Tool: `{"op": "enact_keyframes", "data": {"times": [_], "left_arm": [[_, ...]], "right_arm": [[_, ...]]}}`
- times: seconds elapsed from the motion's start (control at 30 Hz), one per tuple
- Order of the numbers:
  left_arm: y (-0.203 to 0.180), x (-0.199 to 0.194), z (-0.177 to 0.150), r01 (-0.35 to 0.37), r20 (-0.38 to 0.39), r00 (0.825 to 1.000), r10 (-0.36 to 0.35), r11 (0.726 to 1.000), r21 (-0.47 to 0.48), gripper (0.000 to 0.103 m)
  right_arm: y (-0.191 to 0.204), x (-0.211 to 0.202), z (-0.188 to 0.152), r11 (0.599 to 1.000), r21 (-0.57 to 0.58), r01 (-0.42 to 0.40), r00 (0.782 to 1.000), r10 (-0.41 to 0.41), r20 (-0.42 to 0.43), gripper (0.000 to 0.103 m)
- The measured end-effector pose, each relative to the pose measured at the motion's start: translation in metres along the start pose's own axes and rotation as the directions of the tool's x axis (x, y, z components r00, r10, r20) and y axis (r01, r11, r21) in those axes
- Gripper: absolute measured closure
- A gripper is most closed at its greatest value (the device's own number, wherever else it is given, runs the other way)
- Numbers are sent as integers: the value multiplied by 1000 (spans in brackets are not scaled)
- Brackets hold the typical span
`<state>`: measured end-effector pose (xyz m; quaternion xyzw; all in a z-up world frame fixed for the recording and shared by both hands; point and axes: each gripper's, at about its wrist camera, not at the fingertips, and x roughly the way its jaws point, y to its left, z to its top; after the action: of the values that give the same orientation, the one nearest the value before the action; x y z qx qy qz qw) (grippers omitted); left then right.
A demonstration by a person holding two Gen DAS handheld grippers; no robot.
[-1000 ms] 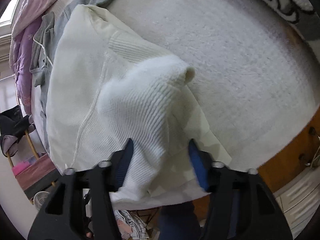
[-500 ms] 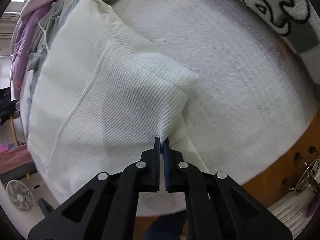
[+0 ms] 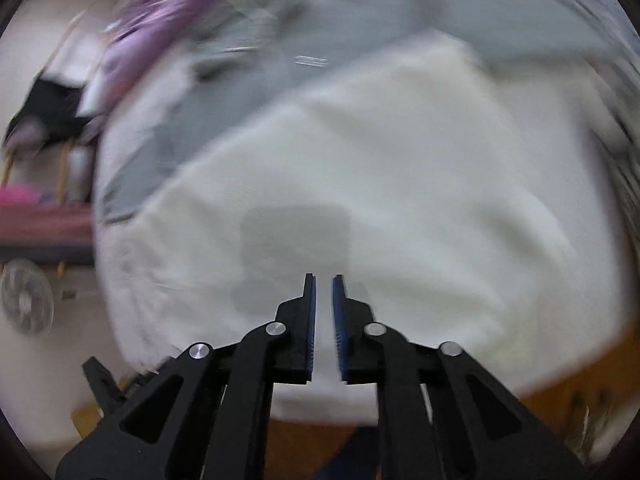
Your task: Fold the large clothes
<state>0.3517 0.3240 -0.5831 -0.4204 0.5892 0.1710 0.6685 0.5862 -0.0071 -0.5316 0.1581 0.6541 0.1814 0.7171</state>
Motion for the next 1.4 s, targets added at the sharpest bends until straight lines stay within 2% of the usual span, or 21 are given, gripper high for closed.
{"op": "enact_keyframes", "data": {"times": [0.07, 0.13, 0.17, 0.2, 0.23, 0.3, 0.4, 0.6, 0.67, 0.77, 0.83, 0.9, 0.97, 1.07, 1.17, 1.2, 1.23, 1.27, 1.3, 1.33, 1.4], "left_arm": [[11, 7, 3, 5, -19, 1000, -6, 999, -43, 36], [16, 16, 3, 7, -37, 999, -10, 998, -62, 36], [18, 20, 2, 1, -49, 999, -5, 998, -68, 36], [21, 24, 0, 3, -53, 999, -7, 997, -73, 36], [23, 29, -2, 13, -67, 998, -18, 996, -87, 36], [22, 39, -4, 30, -82, 996, -40, 993, -114, 36], [23, 43, -9, 34, -85, 995, -44, 992, -120, 36], [28, 51, -16, 86, -93, 990, -106, 977, -196, 36], [39, 48, -18, 98, -100, 988, -121, 974, -205, 36], [44, 46, -20, 102, -109, 986, -124, 977, -188, 36], [52, 40, -18, 106, -107, 986, -127, 977, -184, 36], [53, 41, -18, 108, -118, 984, -131, 976, -188, 36], [56, 42, -23, 112, -128, 982, -137, 976, -187, 36], [57, 43, -28, 111, -130, 982, -135, 978, -176, 36], [51, 47, -25, 111, -122, 983, -134, 977, -182, 37], [41, 49, -26, 107, -116, 985, -129, 978, -180, 41], [36, 47, -27, 111, -108, 986, -130, 979, -168, 54], [34, 45, -29, 105, -105, 987, -122, 983, -153, 61], [32, 42, -29, 96, -104, 988, -111, 985, -141, 78], [31, 39, -31, 80, -101, 991, -93, 989, -123, 90], [36, 30, -33, 118, -84, 988, -129, 985, -126, 97]], "right_arm": [[34, 37, 36, 999, -49, -3, 1000, 3, 4, 98], [47, 62, 57, 997, -61, 50, 999, -51, -10, 98], [52, 84, 69, 991, -68, 111, 993, -114, -35, 98], [51, 100, 76, 987, -60, 147, 987, -151, -53, 98], [43, 124, 82, 985, -25, 170, 979, -172, -108, 98], [14, 141, 78, 985, 35, 171, 972, -162, -168, 101], [5, 135, 77, 987, 70, 143, 976, -129, -176, 102], [1, 110, 11, 986, 3, 169, 964, -165, -209, 101], [-7, 103, -17, 987, 33, 157, 963, -146, -226, 101], [-18, 95, -48, 987, 53, 152, 969, -139, -204, 102], [-32, 104, -72, 984, 104, 142, 955, -109, -275, 102], [-36, 105, -92, 985, 98, 144, 954, -111, -278, 103], [-36, 102, -105, 988, 63, 143, 963, -124, -240, 103], [-43, 104, -118, 985, 90, 146, 957, -118, -265, 103], [-47, 109, -127, 988, 77, 134, 961, -111, -252, 103], [-46, 111, -126, 989, 68, 132, 962, -112, -249, 103], [-46, 114, -125, 990, 59, 131, 962, -113, -249, 103], [-45, 116, -125, 990, 52, 132, 961, -115, -251, 103], [-43, 117, -124, 990, 46, 132, 961, -116, -252, 103], [-39, 119, -122, 991, 37, 131, 960, -117, -253, 103], [-26, 123, -116, 992, 13, 129, 961, -122, -249, 103]]}}
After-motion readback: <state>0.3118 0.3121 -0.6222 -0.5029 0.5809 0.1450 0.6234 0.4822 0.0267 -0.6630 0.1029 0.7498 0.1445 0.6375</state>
